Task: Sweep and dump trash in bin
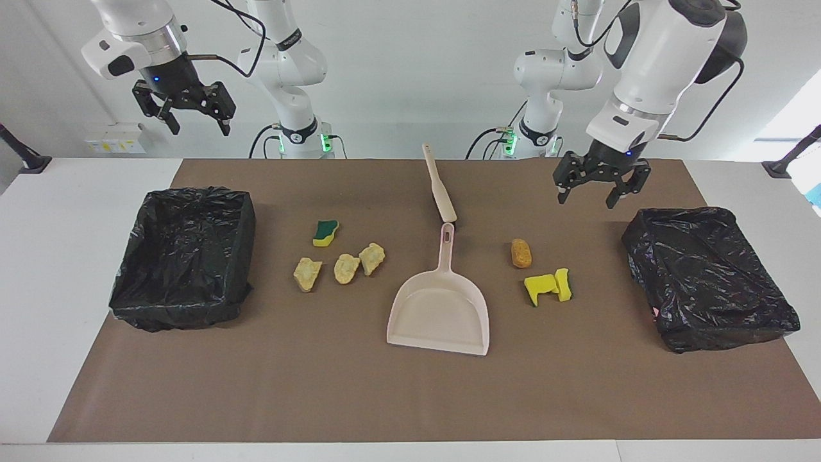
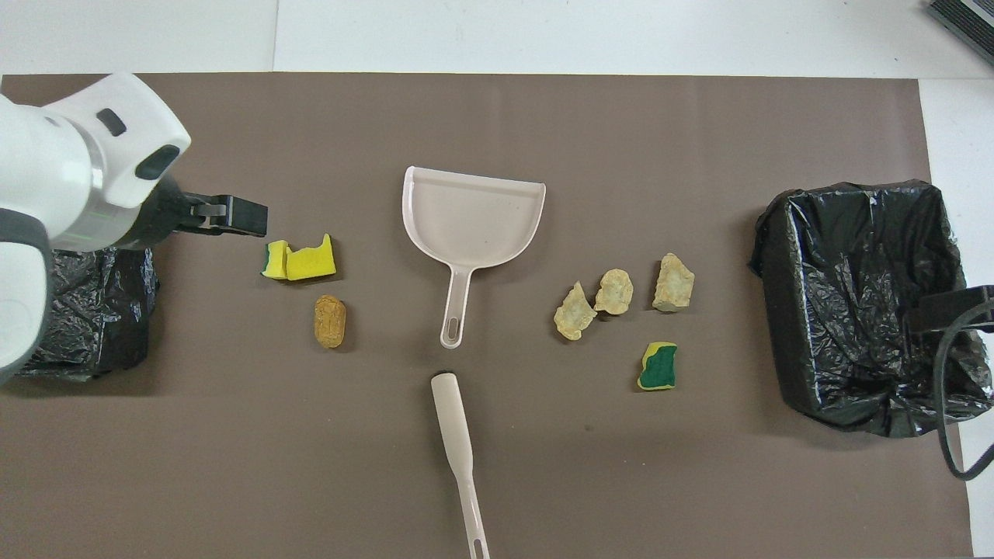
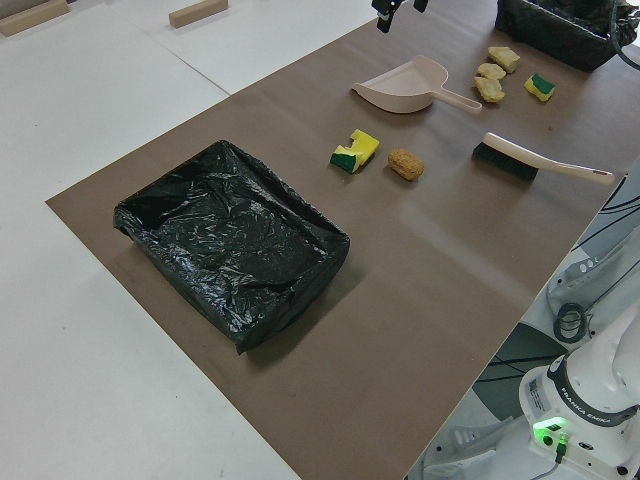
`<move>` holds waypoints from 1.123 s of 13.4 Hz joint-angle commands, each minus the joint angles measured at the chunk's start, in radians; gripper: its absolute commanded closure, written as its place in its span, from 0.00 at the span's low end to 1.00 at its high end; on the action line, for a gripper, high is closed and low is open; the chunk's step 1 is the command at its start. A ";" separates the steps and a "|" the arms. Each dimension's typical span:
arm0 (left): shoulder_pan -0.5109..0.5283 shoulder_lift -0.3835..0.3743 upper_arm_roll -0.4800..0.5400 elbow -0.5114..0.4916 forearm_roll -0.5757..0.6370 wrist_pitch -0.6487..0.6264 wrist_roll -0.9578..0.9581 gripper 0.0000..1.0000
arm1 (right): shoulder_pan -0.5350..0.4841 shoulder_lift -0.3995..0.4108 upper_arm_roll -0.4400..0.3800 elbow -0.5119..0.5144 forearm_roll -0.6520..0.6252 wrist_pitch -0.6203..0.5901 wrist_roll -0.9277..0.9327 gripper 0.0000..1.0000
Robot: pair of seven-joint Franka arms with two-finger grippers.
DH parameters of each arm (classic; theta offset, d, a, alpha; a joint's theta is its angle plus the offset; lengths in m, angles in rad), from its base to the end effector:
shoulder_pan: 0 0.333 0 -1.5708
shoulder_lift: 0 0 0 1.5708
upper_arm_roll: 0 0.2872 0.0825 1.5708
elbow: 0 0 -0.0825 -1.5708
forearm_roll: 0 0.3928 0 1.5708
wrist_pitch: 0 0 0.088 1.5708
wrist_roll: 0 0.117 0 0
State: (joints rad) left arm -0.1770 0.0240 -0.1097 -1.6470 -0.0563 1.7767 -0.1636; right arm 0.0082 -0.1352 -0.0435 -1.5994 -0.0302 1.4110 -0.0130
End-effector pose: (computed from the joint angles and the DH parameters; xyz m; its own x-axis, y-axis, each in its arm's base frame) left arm 0.5629 -0.1710 0.5541 0.9894 -0.1101 0.0943 -0.1173 -0.9903 0.0750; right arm 0.5060 -0.0233 0.6310 0.9982 -0.0263 -0.0536 -0.0251 -0.9994 0.0235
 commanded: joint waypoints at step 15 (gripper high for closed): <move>-0.370 -0.280 0.013 -0.543 -0.076 0.091 -0.446 0.00 | -0.004 -0.024 0.002 -0.027 0.015 0.010 0.004 0.00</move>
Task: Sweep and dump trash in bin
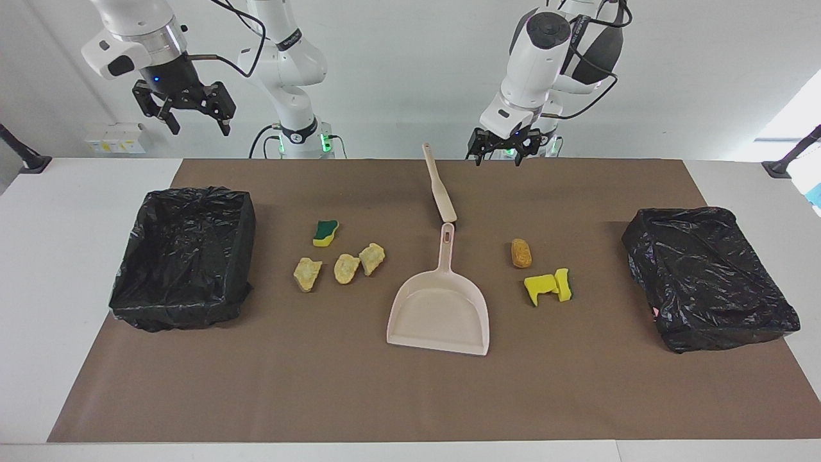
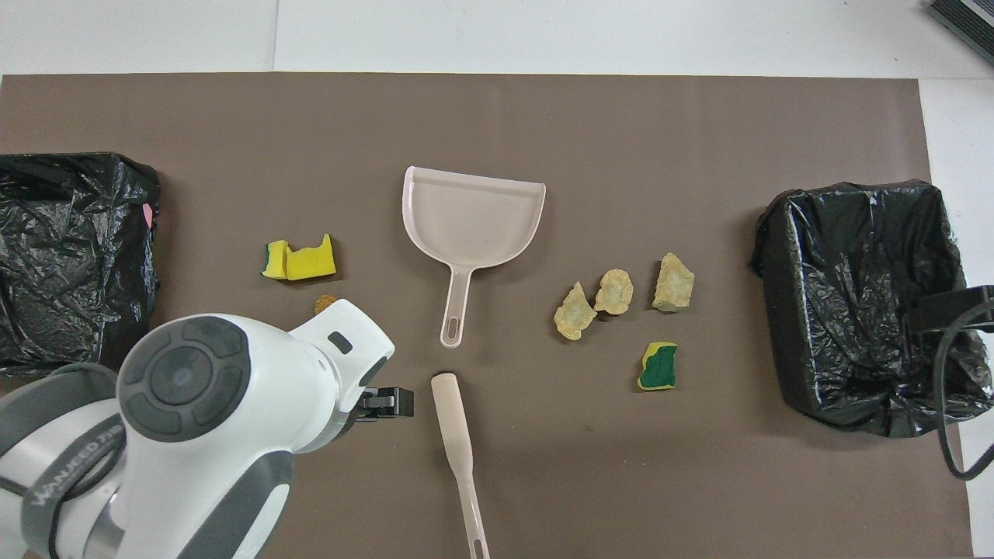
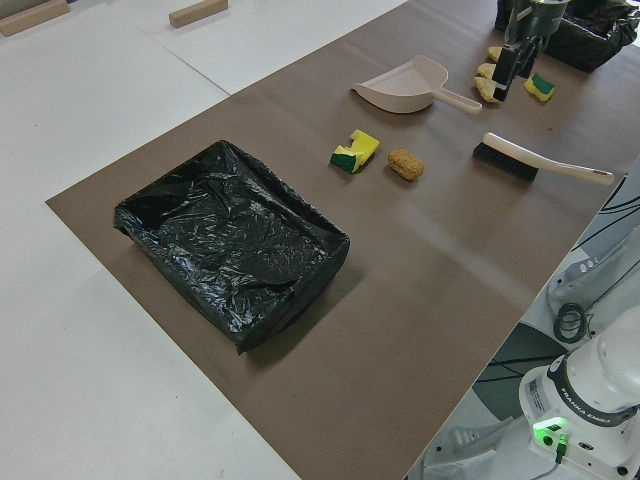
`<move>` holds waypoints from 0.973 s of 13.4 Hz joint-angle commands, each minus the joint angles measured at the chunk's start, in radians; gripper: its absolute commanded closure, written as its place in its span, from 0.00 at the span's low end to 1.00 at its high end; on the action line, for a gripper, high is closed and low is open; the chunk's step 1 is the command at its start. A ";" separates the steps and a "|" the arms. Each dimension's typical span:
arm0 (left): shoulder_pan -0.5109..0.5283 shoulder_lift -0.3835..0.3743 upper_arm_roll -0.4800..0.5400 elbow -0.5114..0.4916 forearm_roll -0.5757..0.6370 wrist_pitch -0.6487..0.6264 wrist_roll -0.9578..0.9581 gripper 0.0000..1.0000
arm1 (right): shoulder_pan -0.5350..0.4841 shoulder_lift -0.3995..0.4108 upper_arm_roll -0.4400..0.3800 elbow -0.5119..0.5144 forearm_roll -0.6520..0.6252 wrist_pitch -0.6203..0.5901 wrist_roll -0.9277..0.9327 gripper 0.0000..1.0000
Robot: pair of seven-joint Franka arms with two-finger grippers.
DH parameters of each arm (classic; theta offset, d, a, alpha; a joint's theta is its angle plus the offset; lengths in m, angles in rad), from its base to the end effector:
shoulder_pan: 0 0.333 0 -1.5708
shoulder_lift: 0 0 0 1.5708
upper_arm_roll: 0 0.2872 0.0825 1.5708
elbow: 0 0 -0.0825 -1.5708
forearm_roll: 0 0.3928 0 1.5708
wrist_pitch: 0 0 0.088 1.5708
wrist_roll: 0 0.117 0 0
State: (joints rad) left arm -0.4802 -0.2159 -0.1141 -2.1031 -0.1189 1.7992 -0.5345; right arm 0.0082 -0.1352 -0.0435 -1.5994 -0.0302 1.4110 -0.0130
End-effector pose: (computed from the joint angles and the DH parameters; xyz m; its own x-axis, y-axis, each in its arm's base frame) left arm 0.4035 -0.2884 0.4628 0.9921 -0.0256 -0.1226 -0.0221 -0.9993 0.0302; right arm 0.5060 -0.0233 0.6310 0.9982 -0.0263 -0.0536 -0.0251 -0.9994 0.0235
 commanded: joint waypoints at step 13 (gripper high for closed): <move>-0.454 0.047 0.016 -0.383 -0.016 0.494 -0.490 0.00 | -0.004 -0.024 0.002 -0.027 0.015 0.003 0.002 0.00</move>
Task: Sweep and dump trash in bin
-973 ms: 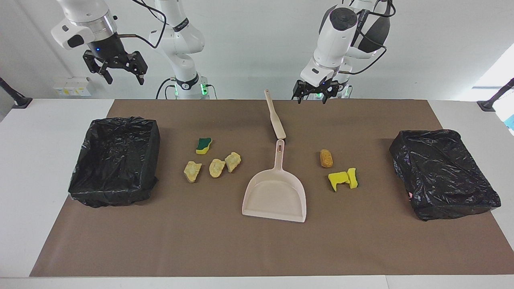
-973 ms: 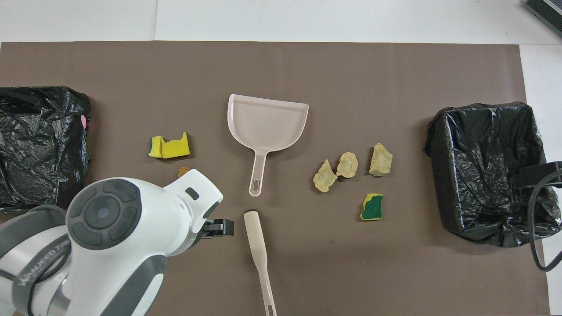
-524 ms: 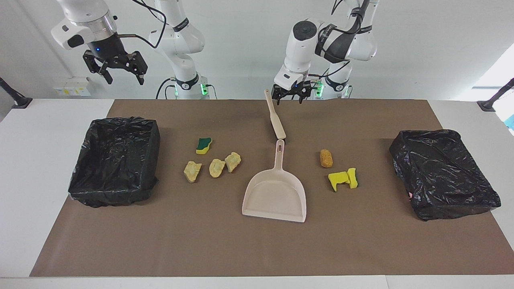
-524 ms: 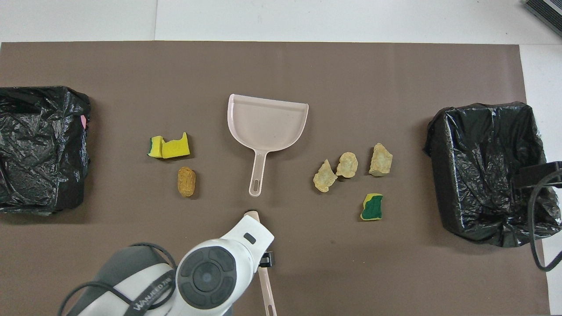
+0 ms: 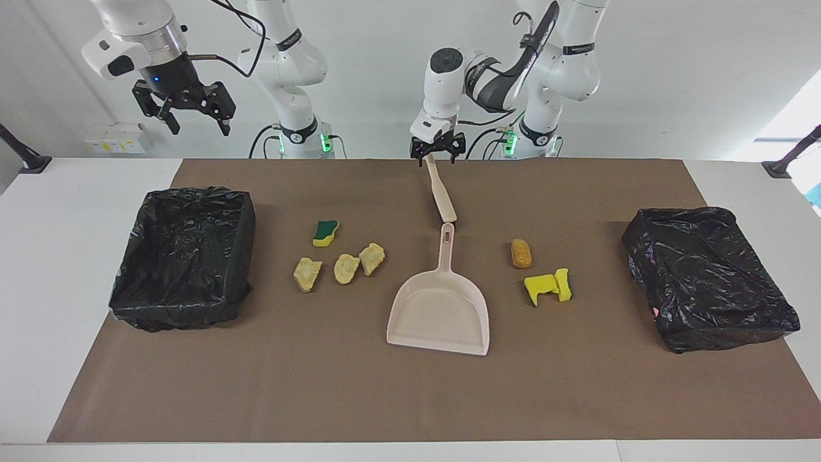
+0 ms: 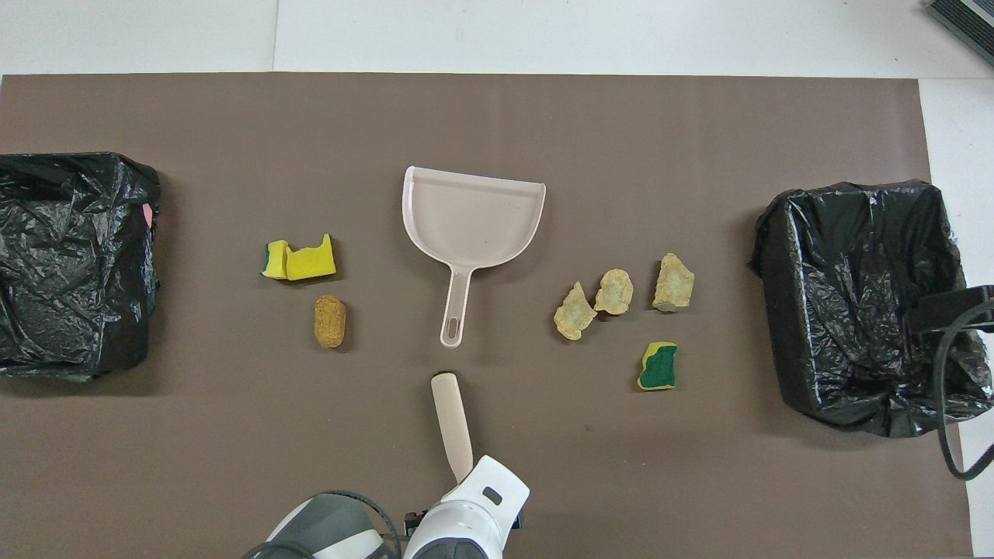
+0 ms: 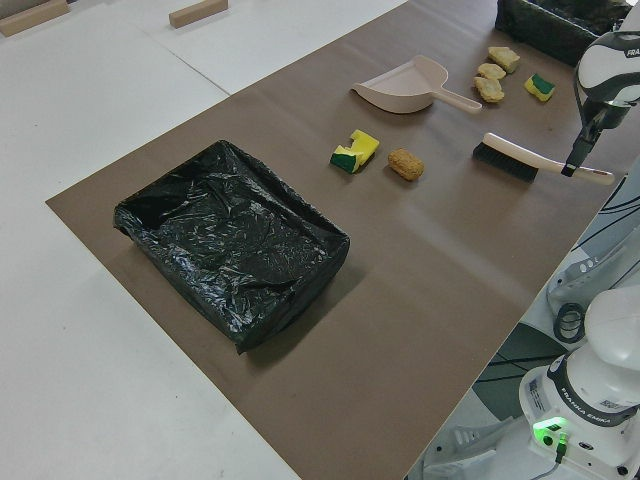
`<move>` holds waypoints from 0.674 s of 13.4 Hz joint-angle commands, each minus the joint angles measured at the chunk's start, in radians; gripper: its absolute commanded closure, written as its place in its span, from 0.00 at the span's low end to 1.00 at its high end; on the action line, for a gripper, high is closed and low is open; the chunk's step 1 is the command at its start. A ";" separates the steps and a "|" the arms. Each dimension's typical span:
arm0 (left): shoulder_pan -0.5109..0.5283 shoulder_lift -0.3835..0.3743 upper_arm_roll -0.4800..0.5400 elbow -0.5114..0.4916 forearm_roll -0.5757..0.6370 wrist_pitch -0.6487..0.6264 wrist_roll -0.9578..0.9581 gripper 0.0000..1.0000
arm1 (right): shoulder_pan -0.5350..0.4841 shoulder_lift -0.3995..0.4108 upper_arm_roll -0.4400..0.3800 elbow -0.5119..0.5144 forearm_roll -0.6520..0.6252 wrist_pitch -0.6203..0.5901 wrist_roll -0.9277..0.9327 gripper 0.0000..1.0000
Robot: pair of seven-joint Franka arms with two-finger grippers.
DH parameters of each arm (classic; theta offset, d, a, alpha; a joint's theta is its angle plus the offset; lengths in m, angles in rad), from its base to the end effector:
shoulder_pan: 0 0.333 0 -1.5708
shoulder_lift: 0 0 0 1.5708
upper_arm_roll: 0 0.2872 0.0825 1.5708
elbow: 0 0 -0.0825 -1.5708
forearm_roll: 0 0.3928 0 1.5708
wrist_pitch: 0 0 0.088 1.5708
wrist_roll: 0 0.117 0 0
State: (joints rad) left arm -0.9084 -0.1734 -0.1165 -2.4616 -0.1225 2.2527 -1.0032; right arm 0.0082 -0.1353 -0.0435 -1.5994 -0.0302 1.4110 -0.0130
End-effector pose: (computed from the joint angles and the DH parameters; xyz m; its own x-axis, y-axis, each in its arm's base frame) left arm 0.2392 -0.3998 0.3136 0.9949 0.0589 -0.0815 0.0596 -0.9982 0.0061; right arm 0.5060 -0.0233 0.6310 0.9982 -0.0263 -0.0535 -0.0251 -0.9994 0.0235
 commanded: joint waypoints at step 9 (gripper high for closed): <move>-0.035 0.043 0.020 -0.020 -0.012 0.050 -0.011 0.49 | -0.004 -0.029 0.002 -0.027 0.015 -0.013 0.002 0.00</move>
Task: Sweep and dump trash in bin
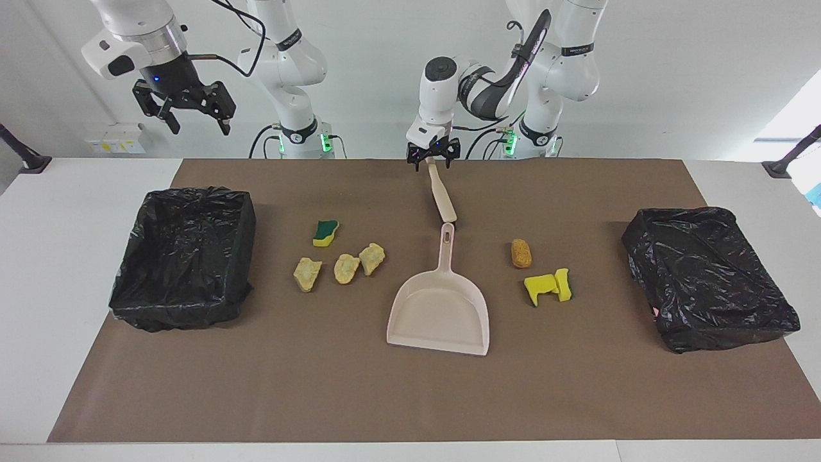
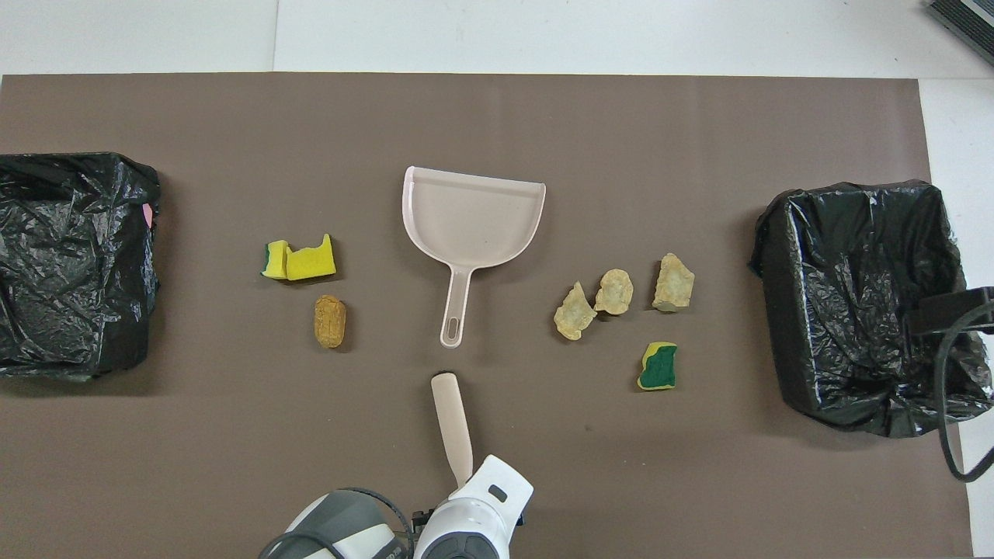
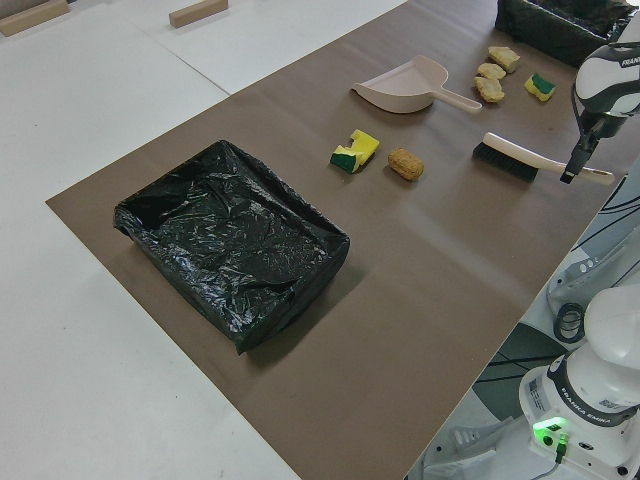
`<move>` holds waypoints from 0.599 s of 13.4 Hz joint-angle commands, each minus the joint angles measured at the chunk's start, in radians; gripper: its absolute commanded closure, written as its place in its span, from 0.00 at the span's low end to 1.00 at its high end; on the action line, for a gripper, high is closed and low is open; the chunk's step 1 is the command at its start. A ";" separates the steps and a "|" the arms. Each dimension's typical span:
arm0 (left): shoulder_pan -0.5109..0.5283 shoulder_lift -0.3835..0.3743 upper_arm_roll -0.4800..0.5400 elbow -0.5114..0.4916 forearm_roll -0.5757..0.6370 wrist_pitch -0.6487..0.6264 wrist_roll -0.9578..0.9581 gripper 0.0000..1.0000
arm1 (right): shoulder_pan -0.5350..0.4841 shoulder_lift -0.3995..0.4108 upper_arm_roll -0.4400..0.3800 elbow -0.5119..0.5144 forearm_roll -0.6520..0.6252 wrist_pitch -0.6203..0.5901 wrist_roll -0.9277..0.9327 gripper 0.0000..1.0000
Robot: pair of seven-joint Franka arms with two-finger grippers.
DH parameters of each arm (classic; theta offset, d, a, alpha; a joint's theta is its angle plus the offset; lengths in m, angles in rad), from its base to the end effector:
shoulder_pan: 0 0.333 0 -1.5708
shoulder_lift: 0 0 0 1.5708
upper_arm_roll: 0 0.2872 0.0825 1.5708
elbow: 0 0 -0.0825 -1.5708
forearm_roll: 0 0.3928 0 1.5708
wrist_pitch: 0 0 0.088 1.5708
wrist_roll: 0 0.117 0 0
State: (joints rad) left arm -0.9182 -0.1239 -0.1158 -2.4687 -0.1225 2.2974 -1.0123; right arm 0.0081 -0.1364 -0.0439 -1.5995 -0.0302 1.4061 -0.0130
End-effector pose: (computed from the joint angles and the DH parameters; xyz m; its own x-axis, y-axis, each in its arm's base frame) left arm 0.2369 -0.4030 0.2913 0.9941 0.0630 -0.0888 0.0629 -0.9980 -0.0042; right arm 0.5050 -0.0236 0.6311 0.9980 -0.0269 -0.0574 -0.0256 -0.9994 0.0233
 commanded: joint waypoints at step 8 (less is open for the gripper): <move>0.044 -0.025 0.028 0.072 -0.013 -0.214 0.152 1.00 | 0.001 -0.029 0.004 -0.031 0.015 -0.006 0.010 0.00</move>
State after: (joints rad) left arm -0.9086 -0.1295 -0.0956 -2.4363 -0.1225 2.1693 -0.9235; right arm 0.0096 -0.1372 -0.0430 -1.6000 -0.0302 1.4052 -0.0130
